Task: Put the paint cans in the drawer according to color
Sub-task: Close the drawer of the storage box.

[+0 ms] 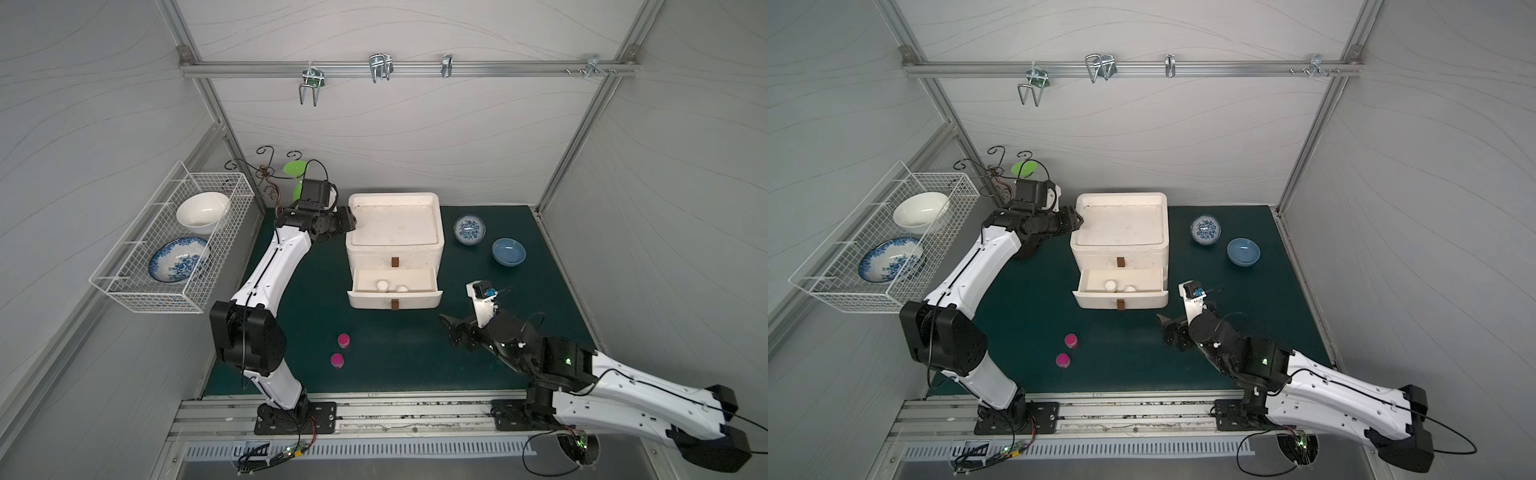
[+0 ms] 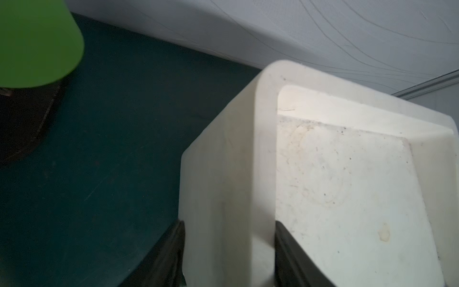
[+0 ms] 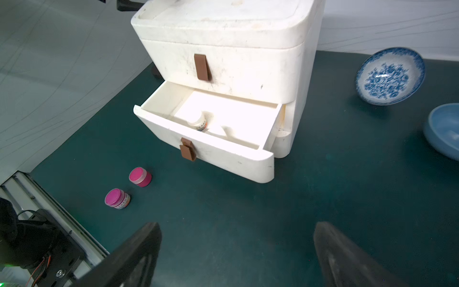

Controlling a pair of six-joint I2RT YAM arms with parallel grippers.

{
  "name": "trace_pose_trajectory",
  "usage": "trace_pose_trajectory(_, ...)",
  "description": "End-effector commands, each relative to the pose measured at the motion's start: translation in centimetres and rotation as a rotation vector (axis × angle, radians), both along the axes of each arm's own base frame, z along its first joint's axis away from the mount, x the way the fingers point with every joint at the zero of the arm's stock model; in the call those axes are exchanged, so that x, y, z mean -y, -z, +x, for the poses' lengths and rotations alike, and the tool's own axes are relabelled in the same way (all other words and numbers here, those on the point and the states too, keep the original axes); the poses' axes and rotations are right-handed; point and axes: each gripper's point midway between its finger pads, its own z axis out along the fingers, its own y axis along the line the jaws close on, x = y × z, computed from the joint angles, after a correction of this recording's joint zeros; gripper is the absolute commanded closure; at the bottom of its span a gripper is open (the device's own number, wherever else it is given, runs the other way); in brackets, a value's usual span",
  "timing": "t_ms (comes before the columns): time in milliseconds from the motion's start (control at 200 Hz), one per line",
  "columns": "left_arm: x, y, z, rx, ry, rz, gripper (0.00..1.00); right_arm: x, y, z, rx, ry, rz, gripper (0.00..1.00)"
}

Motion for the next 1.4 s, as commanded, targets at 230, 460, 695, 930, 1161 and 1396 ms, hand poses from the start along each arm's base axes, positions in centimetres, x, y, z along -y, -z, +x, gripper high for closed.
trace_pose_trajectory(230, -0.8, 1.9, 1.4, 0.005, -0.058, 0.049, 0.71, -8.3, 2.3, -0.3, 0.004, -0.038, 0.037, 0.01)
trace_pose_trajectory(460, -0.9, 2.0, 1.1, -0.003, -0.069, 0.038, 0.72, -13.1, 4.2, 0.0, -0.016, -0.081, 0.026, 0.01)
trace_pose_trajectory(695, -0.5, 2.3, 1.1, -0.021, -0.065, 0.017, 0.74, -16.2, 5.6, 0.7, 0.020, -0.107, 0.013, 0.01)
trace_pose_trajectory(930, -0.3, 2.3, 0.9, -0.026, -0.058, -0.002, 0.74, -16.9, 7.2, 2.6, 0.016, -0.085, -0.013, 0.01)
trace_pose_trajectory(1161, -0.1, 2.3, 0.7, -0.032, -0.055, -0.011, 0.74, -17.6, 7.8, 5.7, 0.049, -0.090, -0.041, 0.01)
trace_pose_trajectory(1396, 0.4, 1.9, 0.4, -0.032, -0.044, -0.037, 0.75, -19.1, 7.2, 8.5, 0.122, -0.103, -0.026, 0.01)
